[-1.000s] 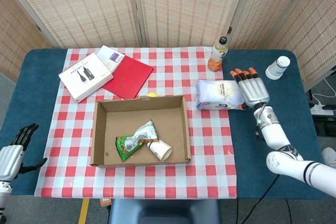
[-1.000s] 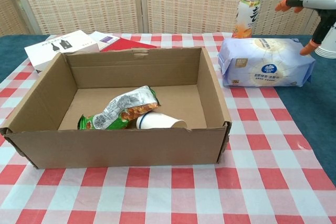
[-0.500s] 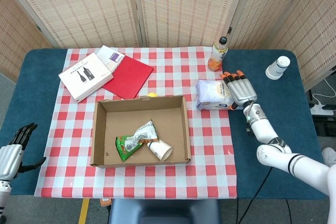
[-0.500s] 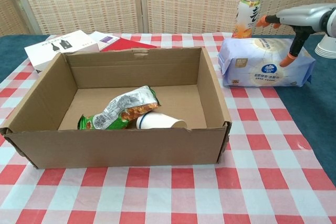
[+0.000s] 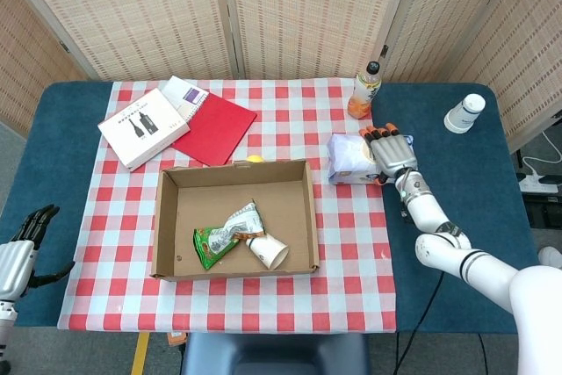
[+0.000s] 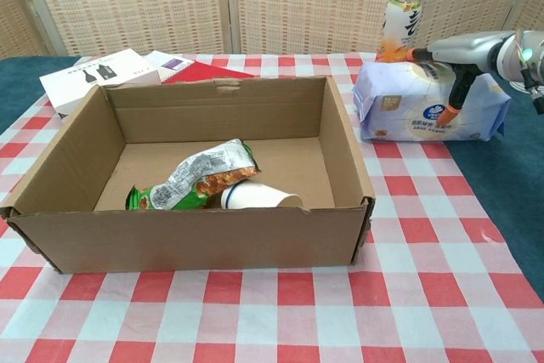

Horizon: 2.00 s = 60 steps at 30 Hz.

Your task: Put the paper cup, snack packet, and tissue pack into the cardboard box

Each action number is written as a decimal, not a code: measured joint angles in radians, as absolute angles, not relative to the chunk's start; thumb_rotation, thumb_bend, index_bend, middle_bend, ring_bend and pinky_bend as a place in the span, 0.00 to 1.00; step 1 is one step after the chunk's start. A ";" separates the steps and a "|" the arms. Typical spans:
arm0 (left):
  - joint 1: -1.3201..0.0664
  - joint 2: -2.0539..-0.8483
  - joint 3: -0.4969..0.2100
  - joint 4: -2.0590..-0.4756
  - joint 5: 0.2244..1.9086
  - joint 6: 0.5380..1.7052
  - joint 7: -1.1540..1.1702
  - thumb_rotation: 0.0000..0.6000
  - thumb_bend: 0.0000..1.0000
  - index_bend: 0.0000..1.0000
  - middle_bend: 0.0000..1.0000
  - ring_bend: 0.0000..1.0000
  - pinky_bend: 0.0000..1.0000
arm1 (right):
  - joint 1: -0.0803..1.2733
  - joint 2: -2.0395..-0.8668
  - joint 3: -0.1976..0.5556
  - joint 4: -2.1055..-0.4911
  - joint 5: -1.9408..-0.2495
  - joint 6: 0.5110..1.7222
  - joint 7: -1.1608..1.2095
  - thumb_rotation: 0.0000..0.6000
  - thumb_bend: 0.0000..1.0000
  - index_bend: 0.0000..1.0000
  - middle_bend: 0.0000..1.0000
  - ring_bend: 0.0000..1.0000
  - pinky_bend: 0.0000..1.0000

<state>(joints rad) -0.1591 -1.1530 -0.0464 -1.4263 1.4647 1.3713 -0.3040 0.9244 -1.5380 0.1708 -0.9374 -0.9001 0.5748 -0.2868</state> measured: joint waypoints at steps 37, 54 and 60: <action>-0.158 -1.147 -0.046 -1.430 1.468 1.373 -0.309 1.00 0.21 0.03 0.01 0.00 0.23 | 0.869 -1.352 0.278 -1.302 -1.069 0.900 -0.354 1.00 0.03 0.79 0.51 0.55 0.74; -0.152 -1.135 -0.043 -1.438 1.482 1.390 -0.331 1.00 0.21 0.03 0.01 0.00 0.23 | 1.025 -1.326 0.380 -1.836 -0.988 1.063 -0.698 1.00 0.03 0.78 0.53 0.55 0.74; -0.149 -1.129 -0.043 -1.439 1.486 1.396 -0.341 1.00 0.21 0.03 0.01 0.00 0.23 | 1.058 -1.431 0.347 -1.826 -1.006 1.069 -0.675 1.00 0.03 0.77 0.53 0.55 0.74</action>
<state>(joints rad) -0.1491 -1.1294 -0.0428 -1.4389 1.4861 1.3964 -0.3408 1.0576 -1.4308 0.3468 -1.8258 -1.0058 1.0685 -0.6747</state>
